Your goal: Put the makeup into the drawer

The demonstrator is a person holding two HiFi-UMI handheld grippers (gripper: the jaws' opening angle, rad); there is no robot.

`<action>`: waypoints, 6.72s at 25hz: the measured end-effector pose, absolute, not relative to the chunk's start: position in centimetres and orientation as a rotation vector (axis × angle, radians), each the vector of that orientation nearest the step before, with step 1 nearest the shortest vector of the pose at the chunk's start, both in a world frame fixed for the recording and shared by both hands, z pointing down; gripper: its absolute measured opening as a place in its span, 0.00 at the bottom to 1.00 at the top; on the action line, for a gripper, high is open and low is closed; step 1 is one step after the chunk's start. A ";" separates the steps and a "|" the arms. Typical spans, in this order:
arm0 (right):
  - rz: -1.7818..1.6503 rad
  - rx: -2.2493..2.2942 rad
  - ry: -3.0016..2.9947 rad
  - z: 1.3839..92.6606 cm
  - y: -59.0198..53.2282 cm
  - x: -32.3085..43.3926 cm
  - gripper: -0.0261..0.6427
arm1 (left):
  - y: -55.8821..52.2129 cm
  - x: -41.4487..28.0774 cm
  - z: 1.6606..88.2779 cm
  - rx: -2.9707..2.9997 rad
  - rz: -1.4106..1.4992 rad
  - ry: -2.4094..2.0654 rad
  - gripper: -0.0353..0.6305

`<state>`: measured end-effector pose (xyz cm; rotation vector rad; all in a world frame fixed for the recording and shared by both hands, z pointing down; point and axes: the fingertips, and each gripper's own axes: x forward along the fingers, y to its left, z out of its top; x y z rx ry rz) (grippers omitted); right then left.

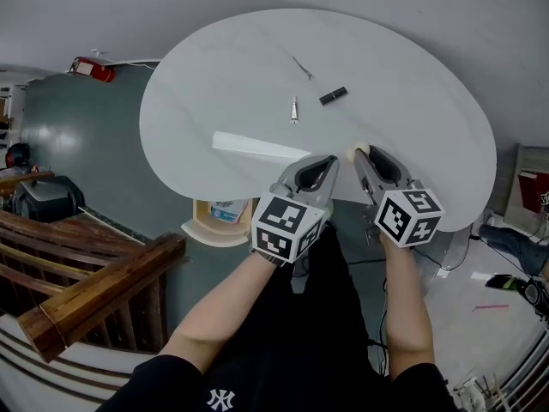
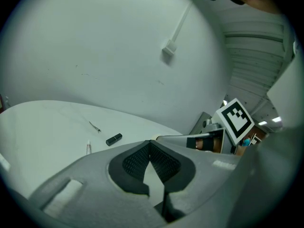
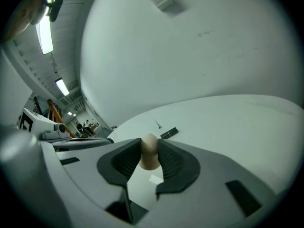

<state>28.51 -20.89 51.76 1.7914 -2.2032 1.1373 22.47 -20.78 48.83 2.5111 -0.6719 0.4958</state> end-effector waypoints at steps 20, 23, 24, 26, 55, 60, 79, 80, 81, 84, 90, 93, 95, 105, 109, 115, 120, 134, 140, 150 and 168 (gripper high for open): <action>0.946 1.703 -2.363 45.2 -14.9 14.7 0.22 | -14.4 8.5 43.9 2.538 0.361 -0.832 0.07; 0.934 1.668 -2.384 45.2 -14.3 12.4 0.22 | -13.8 6.4 44.1 2.526 0.352 -0.859 0.07; 0.928 1.658 -2.391 45.1 -14.2 11.6 0.22 | -13.6 5.7 44.1 2.523 0.351 -0.868 0.07; 0.917 1.640 -2.408 45.0 -13.8 10.1 0.22 | -13.2 4.2 44.3 2.517 0.352 -0.886 0.06; 1.016 1.314 -2.473 56.9 -12.4 -5.2 0.22 | -12.2 -10.5 56.4 2.279 0.426 -1.130 0.06; 1.036 1.287 -2.459 59.4 -12.4 -6.7 0.22 | -12.3 -11.6 58.6 2.263 0.440 -1.138 0.06; 1.026 1.143 -2.402 68.4 -14.6 -10.5 0.23 | -14.5 -13.9 66.0 2.186 0.444 -1.162 0.07; 1.028 1.134 -2.399 68.7 -14.6 -10.7 0.23 | -14.6 -13.9 66.1 2.183 0.443 -1.162 0.07; 1.031 1.124 -2.397 68.9 -14.6 -10.8 0.23 | -14.6 -14.0 66.3 2.182 0.443 -1.163 0.06; 1.038 1.092 -2.394 69.7 -14.6 -11.4 0.24 | -14.7 -14.3 66.8 2.177 0.443 -1.169 0.07; 1.050 1.040 -2.386 70.8 -14.6 -11.8 0.26 | -14.9 -14.3 67.3 2.166 0.445 -1.177 0.07; 1.047 1.019 -2.389 70.9 -14.7 -12.0 0.28 | -15.1 -14.3 67.3 2.163 0.445 -1.182 0.06; 1.044 1.009 -2.387 70.8 -14.6 -12.2 0.28 | -15.2 -14.4 67.1 2.161 0.444 -1.185 0.07; 0.987 1.091 -2.407 66.4 -14.8 -10.7 0.11 | -15.0 -14.0 63.6 2.183 0.441 -1.190 0.07; 0.950 1.130 -2.430 63.1 -15.1 -9.8 0.08 | -15.2 -13.4 60.9 2.211 0.436 -1.186 0.07; 0.872 1.192 -2.449 58.3 -15.6 -8.5 0.07 | -15.6 -12.4 56.8 2.268 0.426 -1.179 0.07; 0.797 1.251 -2.467 54.6 -16.3 -7.2 0.07 | -16.1 -11.5 53.4 2.323 0.417 -1.172 0.06; 0.609 1.404 -2.534 43.9 -16.3 -4.8 0.06 | -15.9 -9.2 42.2 2.505 0.316 -1.181 0.07; 0.517 1.456 -2.567 39.4 -16.0 -3.6 0.06 | -15.6 -8.0 37.9 2.565 0.277 -1.180 0.06; 0.390 1.528 -2.590 33.9 -15.8 -2.5 0.06 | -15.4 -7.3 33.5 2.620 0.224 -1.175 0.07; 0.252 1.573 -2.597 29.5 -15.8 -2.4 0.06 | -15.7 -6.2 29.0 2.701 0.158 -1.161 0.06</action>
